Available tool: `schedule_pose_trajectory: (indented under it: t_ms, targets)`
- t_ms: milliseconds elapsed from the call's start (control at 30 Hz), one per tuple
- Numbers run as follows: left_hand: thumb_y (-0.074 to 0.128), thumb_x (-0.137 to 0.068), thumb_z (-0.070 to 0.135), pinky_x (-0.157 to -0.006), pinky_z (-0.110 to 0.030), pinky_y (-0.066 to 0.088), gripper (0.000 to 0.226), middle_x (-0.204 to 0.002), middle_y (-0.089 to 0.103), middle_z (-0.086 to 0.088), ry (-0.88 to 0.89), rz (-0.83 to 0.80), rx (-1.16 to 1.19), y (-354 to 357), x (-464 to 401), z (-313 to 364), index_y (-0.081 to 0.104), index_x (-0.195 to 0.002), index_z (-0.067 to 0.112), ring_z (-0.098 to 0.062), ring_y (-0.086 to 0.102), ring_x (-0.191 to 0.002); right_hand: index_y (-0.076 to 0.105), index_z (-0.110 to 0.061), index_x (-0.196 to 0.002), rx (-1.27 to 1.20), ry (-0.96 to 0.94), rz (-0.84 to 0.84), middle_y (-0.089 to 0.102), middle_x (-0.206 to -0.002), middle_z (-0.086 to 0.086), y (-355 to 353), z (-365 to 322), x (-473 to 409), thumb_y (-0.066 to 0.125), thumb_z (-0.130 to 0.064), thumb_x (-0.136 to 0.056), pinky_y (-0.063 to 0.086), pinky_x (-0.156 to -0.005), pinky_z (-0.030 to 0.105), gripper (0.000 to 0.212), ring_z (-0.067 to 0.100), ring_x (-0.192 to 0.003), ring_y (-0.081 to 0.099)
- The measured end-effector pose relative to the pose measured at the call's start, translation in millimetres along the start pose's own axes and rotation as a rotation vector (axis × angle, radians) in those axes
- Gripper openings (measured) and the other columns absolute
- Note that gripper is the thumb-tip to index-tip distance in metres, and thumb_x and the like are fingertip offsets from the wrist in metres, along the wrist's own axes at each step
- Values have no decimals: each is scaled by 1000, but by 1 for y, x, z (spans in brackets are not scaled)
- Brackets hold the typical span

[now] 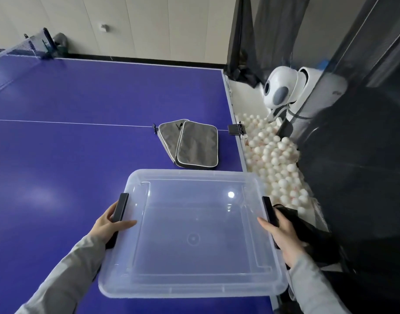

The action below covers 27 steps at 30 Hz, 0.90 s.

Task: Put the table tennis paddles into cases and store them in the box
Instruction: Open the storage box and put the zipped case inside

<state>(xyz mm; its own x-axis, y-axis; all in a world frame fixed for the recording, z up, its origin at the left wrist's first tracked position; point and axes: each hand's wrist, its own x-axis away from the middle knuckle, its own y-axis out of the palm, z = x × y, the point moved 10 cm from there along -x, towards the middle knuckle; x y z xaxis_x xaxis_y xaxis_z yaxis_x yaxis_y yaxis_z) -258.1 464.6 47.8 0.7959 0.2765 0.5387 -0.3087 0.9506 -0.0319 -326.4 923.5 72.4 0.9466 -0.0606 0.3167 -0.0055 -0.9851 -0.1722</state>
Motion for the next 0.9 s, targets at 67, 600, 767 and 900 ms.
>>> schedule_pose_trajectory:
  t_ms: [67, 600, 767, 900]
  targets:
    - [84, -52, 2, -68, -37, 55, 80, -98, 72, -1, -13, -10, 1, -1, -3, -3, 57, -118, 38, -29, 69, -87, 67, -29, -107, -18, 2, -16, 73, -105, -10, 1, 2, -1, 67, -11, -86, 47, -86, 25, 28, 4, -99, 67]
    - [74, -58, 8, -68, -44, 58, 70, -102, 69, -13, -106, -155, 85, -2, -5, -15, 58, -125, 22, -34, 66, -81, 66, -26, -106, -155, 75, -57, 75, -99, -8, -5, 8, 3, 65, -13, -87, 56, -67, 23, 23, 7, -88, 70]
    - [76, -74, 4, -78, -44, 54, 77, -112, 67, -5, -48, -69, 15, -19, -7, -9, 45, -138, 31, -31, 66, -92, 63, -27, -114, -144, 53, -90, 70, -113, -6, -8, 10, 0, 68, -15, -83, 49, -92, 33, 33, 9, -105, 65]
    - [85, -52, 38, -107, -41, 37, 108, -137, 45, 6, 105, 33, -164, -26, 4, 4, 31, -146, 30, -20, 46, -126, 52, -32, -128, -49, 16, -45, 64, -116, -15, -15, 11, 2, 72, -22, -81, 44, -85, 20, 52, 1, -108, 60]
